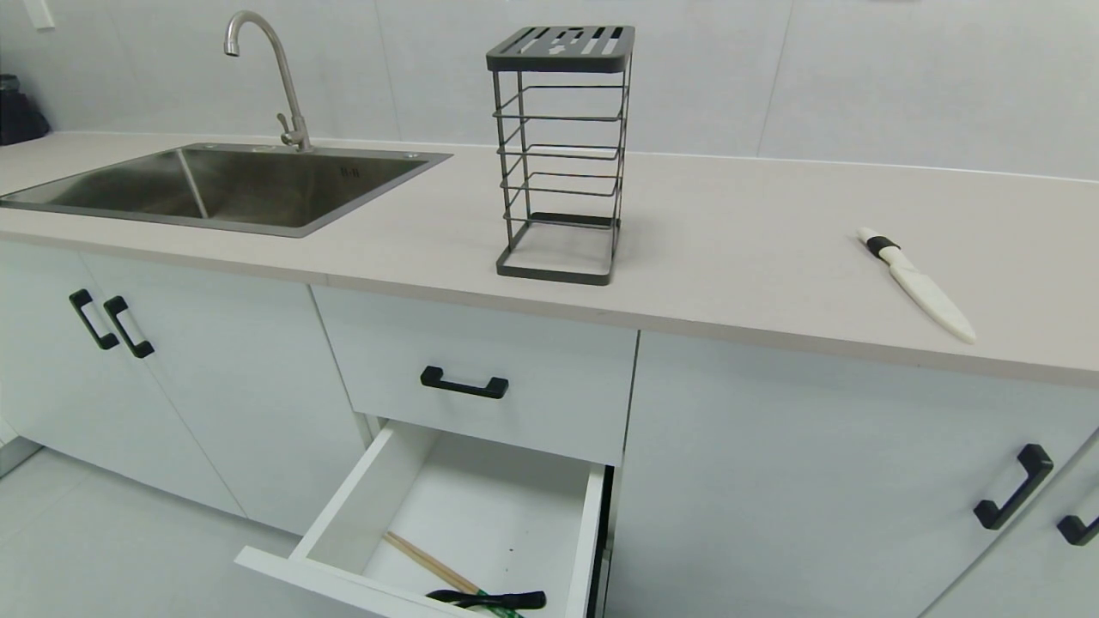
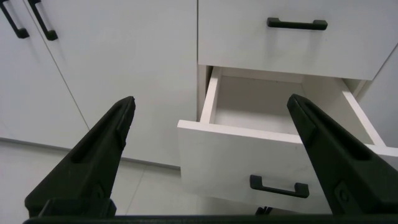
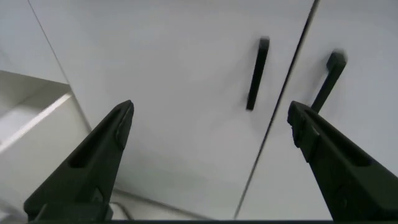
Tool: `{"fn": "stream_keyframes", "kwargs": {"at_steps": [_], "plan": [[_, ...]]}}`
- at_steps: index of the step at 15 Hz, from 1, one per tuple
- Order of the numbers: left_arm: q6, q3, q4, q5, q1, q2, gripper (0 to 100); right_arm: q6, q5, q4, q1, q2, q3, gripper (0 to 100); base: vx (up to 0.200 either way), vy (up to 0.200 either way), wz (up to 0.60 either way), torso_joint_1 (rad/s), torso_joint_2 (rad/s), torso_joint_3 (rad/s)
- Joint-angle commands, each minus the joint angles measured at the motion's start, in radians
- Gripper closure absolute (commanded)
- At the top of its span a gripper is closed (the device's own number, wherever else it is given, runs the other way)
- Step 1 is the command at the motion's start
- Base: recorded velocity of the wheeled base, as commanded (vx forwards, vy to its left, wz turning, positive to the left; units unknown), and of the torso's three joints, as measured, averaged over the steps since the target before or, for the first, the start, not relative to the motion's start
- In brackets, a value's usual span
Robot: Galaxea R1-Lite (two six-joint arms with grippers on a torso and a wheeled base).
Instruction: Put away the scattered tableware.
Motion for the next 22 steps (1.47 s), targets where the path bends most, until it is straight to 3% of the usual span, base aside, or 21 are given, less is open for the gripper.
{"fn": "stream_keyframes", "kwargs": {"at_steps": [1,6,7,8,9,10,12,13,14,16,20,21,22], "plan": [[-0.001,0.0,0.0,0.0,0.0,0.001,0,0.0,0.001,0.002,-0.003,0.005,0.002,0,0.0,0.0,0.0,0.0,0.0,0.0],[0.01,0.0,-0.011,-0.001,0.0,0.001,0,0.0,0.001,0.002,-0.003,0.005,0.002,0,0.0,0.0,0.0,0.0,0.0,0.0],[-0.011,-0.117,-0.171,-0.003,0.002,0.003,0,0.0,0.001,0.002,-0.003,0.005,0.002,0,0.0,0.0,0.0,0.0,0.0,0.0],[-0.044,-0.27,-0.209,-0.011,0.011,0.056,0,0.0,0.001,0.002,-0.003,0.006,0.002,0,0.0,0.0,0.0,0.0,0.0,0.0],[-0.082,-0.351,-0.181,-0.015,-0.009,0.101,0,0.0,0.001,0.002,-0.003,0.006,0.002,0,0.0,0.0,0.0,0.0,0.0,0.0],[-0.104,-0.347,-0.135,-0.017,-0.043,0.103,0,0.0,0.001,0.002,-0.003,0.005,0.002,0,0.0,0.0,0.0,0.0,0.0,0.0],[-0.1,-0.272,-0.023,-0.029,-0.117,0.109,0,0.0,0.001,0.002,-0.003,0.006,0.002,0,0.0,0.0,0.0,0.0,0.0,0.0],[-0.079,-0.218,0.009,-0.067,-0.178,0.126,0,0.0,0.001,0.002,-0.003,0.005,0.002,0,0.0,0.0,0.0,0.0,0.0,0.0],[-0.025,-0.189,0.015,-0.109,-0.219,0.187,0,0.0,0.001,0.002,-0.003,0.005,0.002,0,0.0,0.0,0.0,0.0,0.0,0.0],[0.088,-0.179,0.013,-0.123,-0.262,0.363,0,0.0,0.001,0.002,-0.003,0.005,0.002,0,0.0,0.0,0.0,0.0,0.0,0.0],[0.334,-0.137,0.013,-0.115,-0.265,0.647,0,0.0,0.001,0.002,-0.003,0.006,0.002,0,0.0,0.0,0.0,0.0,0.0,0.0],[0.436,-0.129,0.01,-0.11,-0.265,0.721,0,0.0,0.001,0.002,-0.003,0.005,0.002,0,0.0,0.0,0.0,0.0,0.0,0.0],[0.576,-0.137,-0.002,-0.097,-0.264,0.813,0,0.0,0.001,0.002,-0.003,0.006,0.002,0,0.0,0.0,0.0,0.0,0.0,0.0]]}}
